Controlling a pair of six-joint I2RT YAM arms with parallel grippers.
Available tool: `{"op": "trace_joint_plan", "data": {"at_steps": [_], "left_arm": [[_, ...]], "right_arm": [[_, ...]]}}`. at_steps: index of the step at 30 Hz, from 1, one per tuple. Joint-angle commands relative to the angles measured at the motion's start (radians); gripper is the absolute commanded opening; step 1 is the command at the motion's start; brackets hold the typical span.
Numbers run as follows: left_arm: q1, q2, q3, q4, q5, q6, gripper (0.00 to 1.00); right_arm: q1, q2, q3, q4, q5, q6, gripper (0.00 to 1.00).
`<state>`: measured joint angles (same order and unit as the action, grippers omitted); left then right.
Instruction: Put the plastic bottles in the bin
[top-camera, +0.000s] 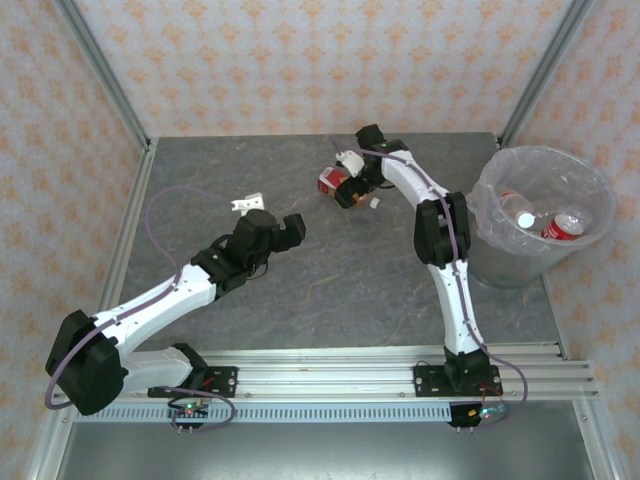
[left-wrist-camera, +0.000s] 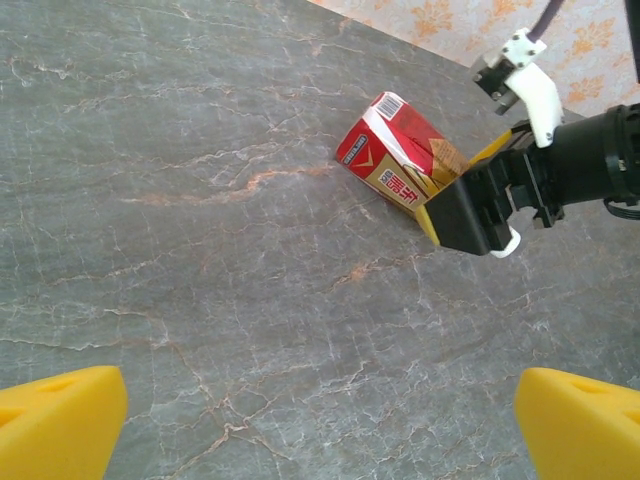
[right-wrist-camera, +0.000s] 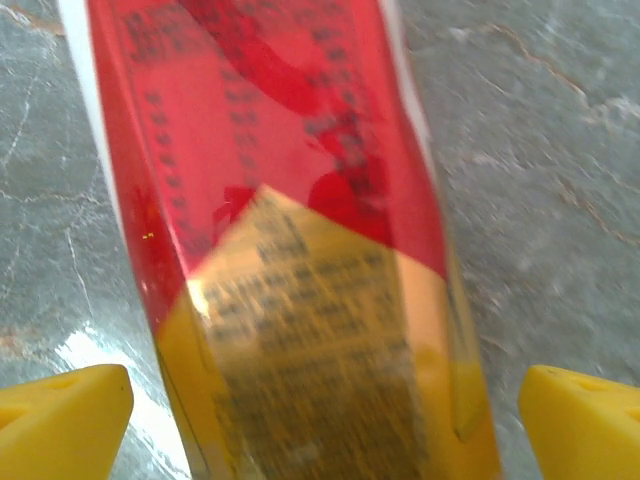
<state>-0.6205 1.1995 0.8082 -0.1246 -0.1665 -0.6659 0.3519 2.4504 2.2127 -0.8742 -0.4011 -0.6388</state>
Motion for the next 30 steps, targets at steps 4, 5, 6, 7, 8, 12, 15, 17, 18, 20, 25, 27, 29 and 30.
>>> {"op": "trace_joint_plan", "data": {"at_steps": [4, 5, 6, 7, 8, 12, 15, 17, 18, 20, 25, 27, 29, 30], "left_arm": [[0.011, -0.023, -0.01, -0.039, -0.04, -0.006, 1.0], [0.013, -0.026, -0.01, -0.04, -0.04, -0.006, 1.0], [0.014, -0.025, -0.011, -0.04, -0.039, -0.007, 1.0], [0.016, -0.026, -0.013, -0.038, -0.039, -0.008, 1.0], [0.016, -0.027, -0.014, -0.039, -0.036, -0.009, 1.0], [0.018, -0.028, -0.022, -0.029, -0.034, -0.012, 1.0], [0.019, -0.02, -0.022, -0.027, -0.029, -0.012, 1.0], [0.021, -0.011, -0.017, -0.026, -0.024, -0.012, 1.0], [0.021, -0.008, -0.015, -0.025, -0.022, -0.012, 1.0], [0.022, -0.002, -0.009, -0.021, -0.017, -0.012, 1.0], [0.022, 0.007, -0.01, -0.015, -0.013, -0.015, 1.0], [0.022, 0.01, -0.011, -0.01, -0.01, -0.017, 1.0], [0.022, 0.015, -0.009, -0.005, -0.004, -0.016, 1.0], [0.022, 0.017, -0.01, -0.003, 0.0, -0.017, 1.0]], "right_arm": [[0.052, 0.086, 0.112, -0.065, 0.072, -0.052, 1.0], [0.055, 0.092, 0.119, -0.059, 0.082, -0.056, 1.0], [0.061, 0.097, 0.122, -0.051, 0.086, -0.058, 1.0], [0.065, 0.1, 0.127, -0.043, 0.092, -0.058, 1.0], [0.067, 0.106, 0.133, -0.038, 0.095, -0.057, 1.0], [0.07, 0.137, 0.187, -0.057, 0.099, -0.021, 0.98], [0.07, 0.153, 0.212, -0.071, 0.109, 0.003, 0.92], [0.071, 0.153, 0.208, -0.068, 0.127, 0.019, 0.85], [0.071, 0.153, 0.208, -0.068, 0.134, 0.028, 0.81], [0.07, 0.147, 0.206, -0.071, 0.145, 0.05, 0.74], [0.071, 0.081, 0.144, -0.069, 0.127, 0.051, 0.68], [0.07, 0.045, 0.098, -0.047, 0.131, 0.051, 0.64], [0.071, 0.01, 0.048, -0.023, 0.131, 0.054, 0.62], [0.07, -0.005, 0.028, -0.014, 0.13, 0.054, 0.61]]}}
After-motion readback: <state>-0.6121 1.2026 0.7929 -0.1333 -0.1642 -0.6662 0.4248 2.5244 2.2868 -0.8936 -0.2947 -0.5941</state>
